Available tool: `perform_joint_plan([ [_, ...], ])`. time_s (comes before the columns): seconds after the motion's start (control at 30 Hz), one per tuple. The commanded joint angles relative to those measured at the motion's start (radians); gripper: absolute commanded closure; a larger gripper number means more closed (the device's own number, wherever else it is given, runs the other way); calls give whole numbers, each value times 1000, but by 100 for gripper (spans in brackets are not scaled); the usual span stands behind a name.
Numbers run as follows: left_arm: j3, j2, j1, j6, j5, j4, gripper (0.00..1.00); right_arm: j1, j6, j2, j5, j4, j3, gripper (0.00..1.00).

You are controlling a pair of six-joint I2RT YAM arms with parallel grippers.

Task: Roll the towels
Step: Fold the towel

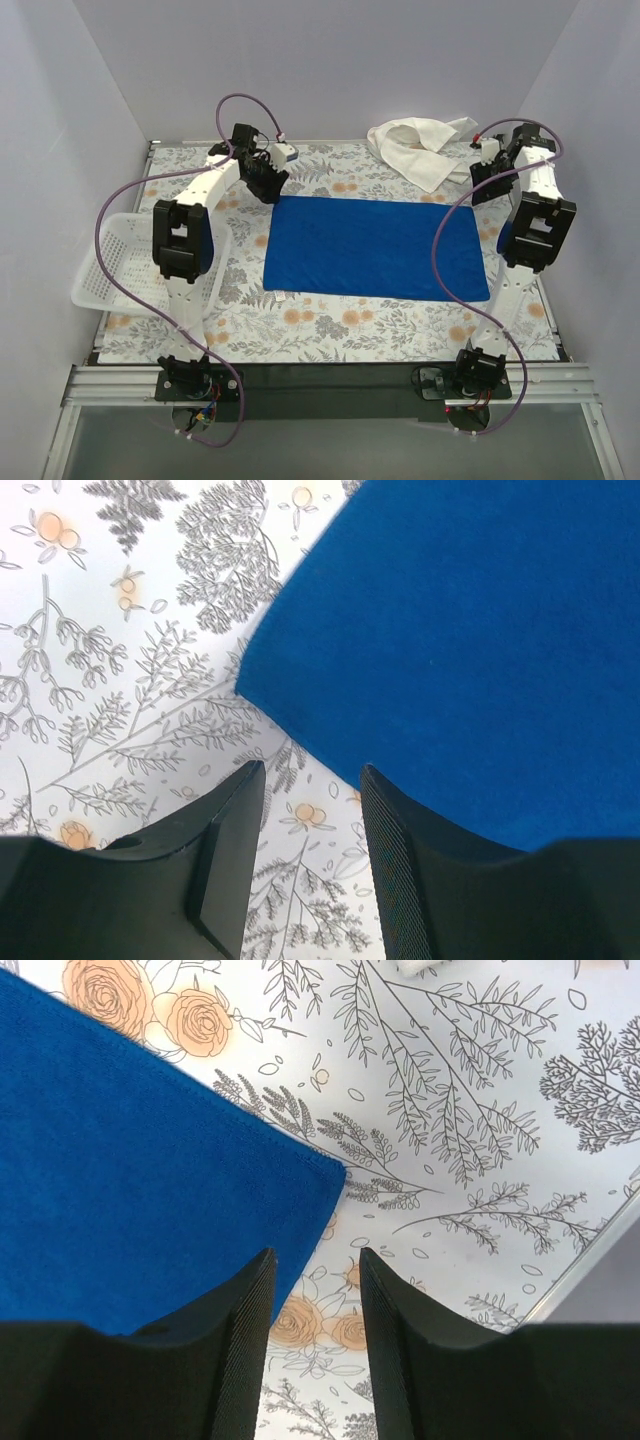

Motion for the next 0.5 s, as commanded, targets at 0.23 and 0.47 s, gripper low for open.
perform_joint_plan([
  [0.23, 99, 50, 14, -48, 53, 50, 58, 19, 28, 84, 12, 79, 47, 60],
  [0.47, 133, 86, 14, -52, 44, 56, 58, 30, 31, 114, 27, 114, 17, 62],
])
